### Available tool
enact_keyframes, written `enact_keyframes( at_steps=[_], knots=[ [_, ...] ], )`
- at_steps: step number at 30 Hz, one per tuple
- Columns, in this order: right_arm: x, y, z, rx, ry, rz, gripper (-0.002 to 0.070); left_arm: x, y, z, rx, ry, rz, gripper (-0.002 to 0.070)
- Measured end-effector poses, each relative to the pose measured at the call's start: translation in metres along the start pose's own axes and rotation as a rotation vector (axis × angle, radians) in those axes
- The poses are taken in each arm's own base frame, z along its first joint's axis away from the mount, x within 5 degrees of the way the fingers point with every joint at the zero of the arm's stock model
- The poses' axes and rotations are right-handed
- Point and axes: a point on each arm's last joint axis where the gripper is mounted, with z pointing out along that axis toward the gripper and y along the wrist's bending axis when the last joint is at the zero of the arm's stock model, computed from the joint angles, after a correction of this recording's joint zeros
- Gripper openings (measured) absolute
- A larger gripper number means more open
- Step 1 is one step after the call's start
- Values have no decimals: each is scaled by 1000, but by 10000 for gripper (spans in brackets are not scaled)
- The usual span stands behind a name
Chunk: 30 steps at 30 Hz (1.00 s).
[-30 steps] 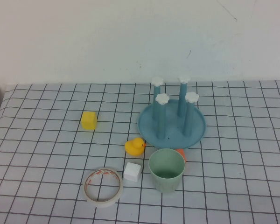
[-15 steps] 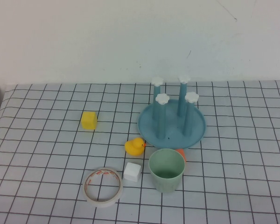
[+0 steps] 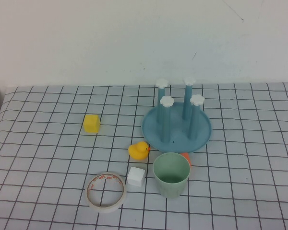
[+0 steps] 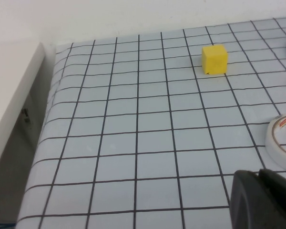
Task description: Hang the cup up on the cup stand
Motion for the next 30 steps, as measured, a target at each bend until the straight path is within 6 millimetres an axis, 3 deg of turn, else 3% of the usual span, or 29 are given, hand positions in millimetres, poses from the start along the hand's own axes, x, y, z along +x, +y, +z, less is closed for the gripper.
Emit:
enact_keyframes(
  at_steps=[6, 15, 18, 21, 27, 30],
  knots=[
    [0, 0, 0, -1, 0, 2, -1, -2, -4, 0, 42, -14, -120, -2],
    [0, -2, 0, 17, 0, -42, -1, -11, -18, -2, 230, -49, -718, -2],
    [0, -1, 0, 10, 1, -12, -1, -13, -18, -3, 252, -58, -795, -2],
    [0, 3, 0, -32, 5, 115, -1, -16, -17, -3, 246, -86, -818, -2],
    [-1, 16, -1, -180, 38, 558, -1, -23, -10, -4, 221, -190, -914, -2],
    [-3, 23, -3, -263, 60, 766, -1, -23, -11, -3, 213, -191, -807, -2]
  ],
)
